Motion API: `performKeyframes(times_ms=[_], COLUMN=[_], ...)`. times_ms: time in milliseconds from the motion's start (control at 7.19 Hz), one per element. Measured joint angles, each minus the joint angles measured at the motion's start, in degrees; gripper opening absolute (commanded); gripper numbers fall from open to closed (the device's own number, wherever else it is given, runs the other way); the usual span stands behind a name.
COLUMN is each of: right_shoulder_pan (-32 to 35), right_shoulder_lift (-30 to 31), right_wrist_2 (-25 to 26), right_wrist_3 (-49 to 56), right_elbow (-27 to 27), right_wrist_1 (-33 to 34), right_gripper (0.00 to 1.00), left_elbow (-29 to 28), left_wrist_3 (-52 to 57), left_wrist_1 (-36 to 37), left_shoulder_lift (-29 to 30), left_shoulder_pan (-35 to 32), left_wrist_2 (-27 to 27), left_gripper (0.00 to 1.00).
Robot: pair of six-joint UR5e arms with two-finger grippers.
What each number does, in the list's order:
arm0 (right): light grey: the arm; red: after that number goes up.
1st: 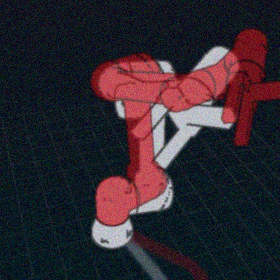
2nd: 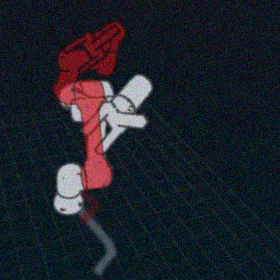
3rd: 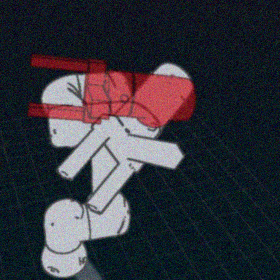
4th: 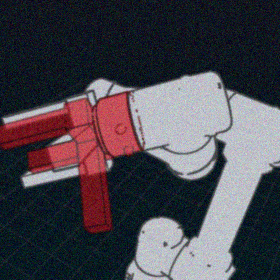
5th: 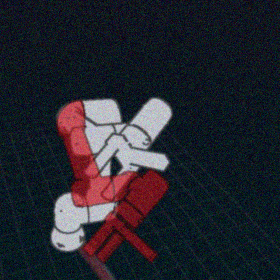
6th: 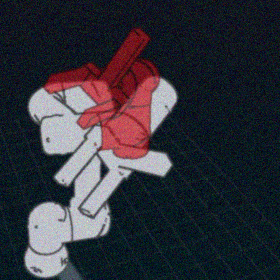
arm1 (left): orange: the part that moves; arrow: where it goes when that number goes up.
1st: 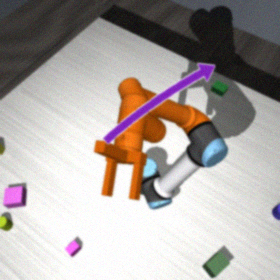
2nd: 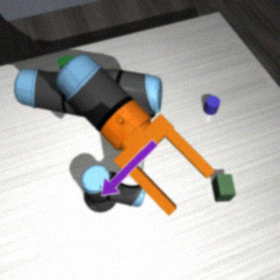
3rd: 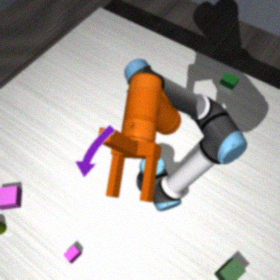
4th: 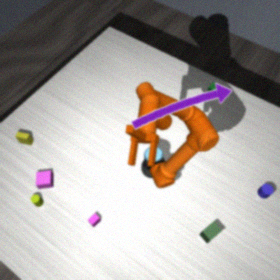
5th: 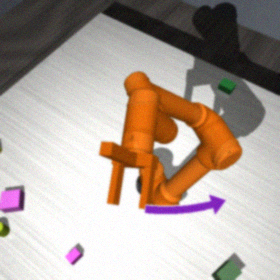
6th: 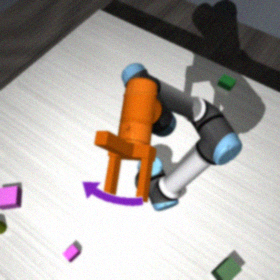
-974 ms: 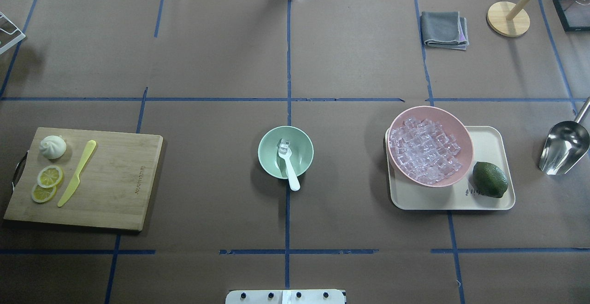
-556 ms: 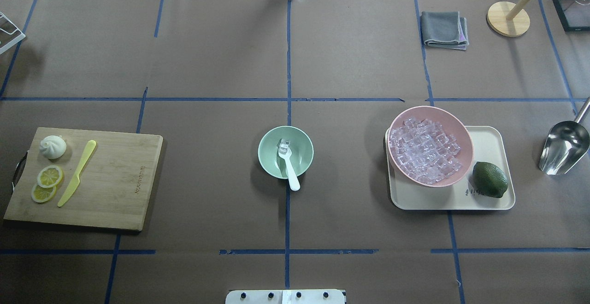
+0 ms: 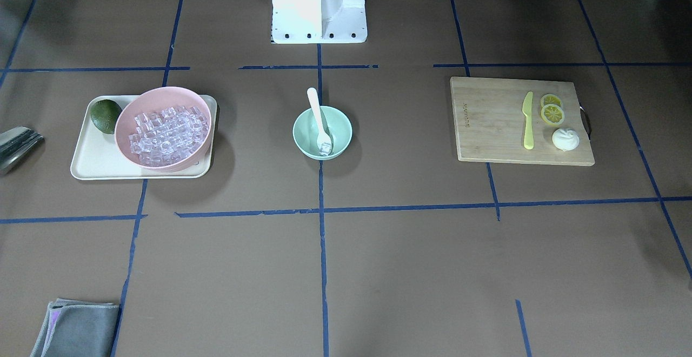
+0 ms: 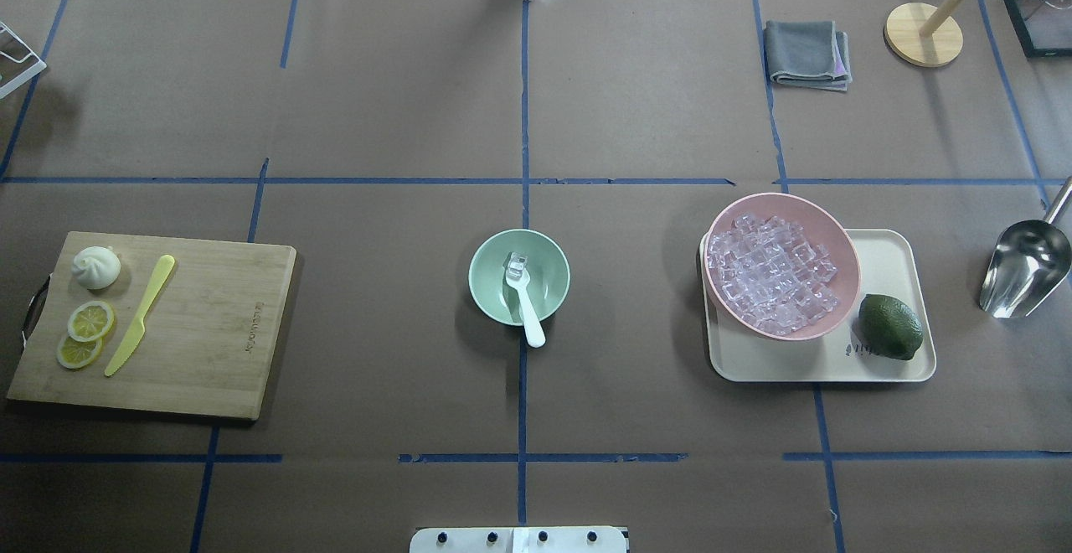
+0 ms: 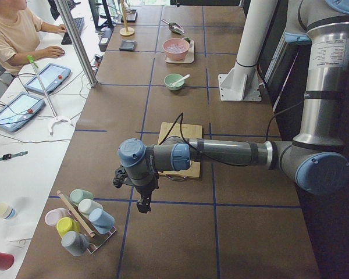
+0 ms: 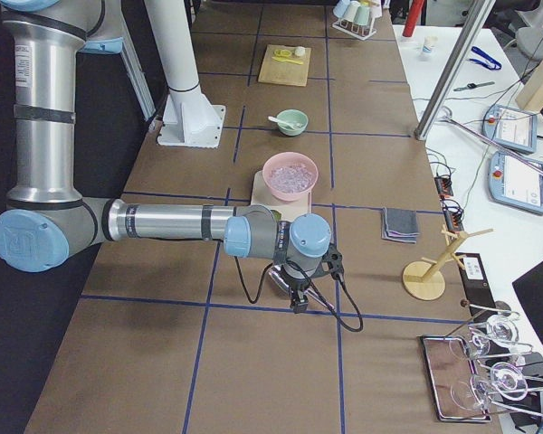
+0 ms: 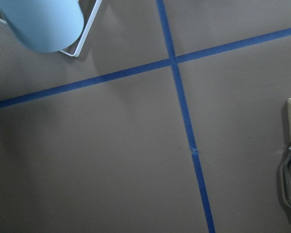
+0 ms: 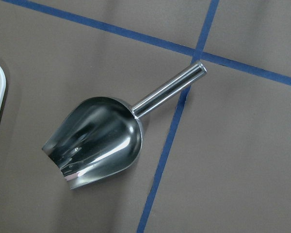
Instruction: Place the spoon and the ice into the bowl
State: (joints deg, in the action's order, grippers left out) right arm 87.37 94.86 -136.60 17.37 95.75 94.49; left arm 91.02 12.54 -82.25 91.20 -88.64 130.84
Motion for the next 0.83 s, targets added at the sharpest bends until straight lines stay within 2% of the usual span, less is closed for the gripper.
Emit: performKeyframes(times_ms=[278, 834], right_shoulder_pan=[0.00, -0.06], right_shoulder_lift=[0.00, -0.06], right_wrist_2=[-0.06, -0.01], right_wrist_3=[-0.24, -0.46], right_elbow=[0.12, 0.11], right_wrist_1=[0.00, 0.00], right_gripper=[1.00, 1.00], left_elbow=[-0.10, 0.34], left_wrist_3=[-4.87, -5.40], left_wrist_1=[-0.21, -0.47], left_shoulder_lift=[-0.11, -0.08], left_shoulder_pan=[0.13, 0.35], left_wrist_2=[-0.01, -0.12], left_gripper=[1.00, 1.00])
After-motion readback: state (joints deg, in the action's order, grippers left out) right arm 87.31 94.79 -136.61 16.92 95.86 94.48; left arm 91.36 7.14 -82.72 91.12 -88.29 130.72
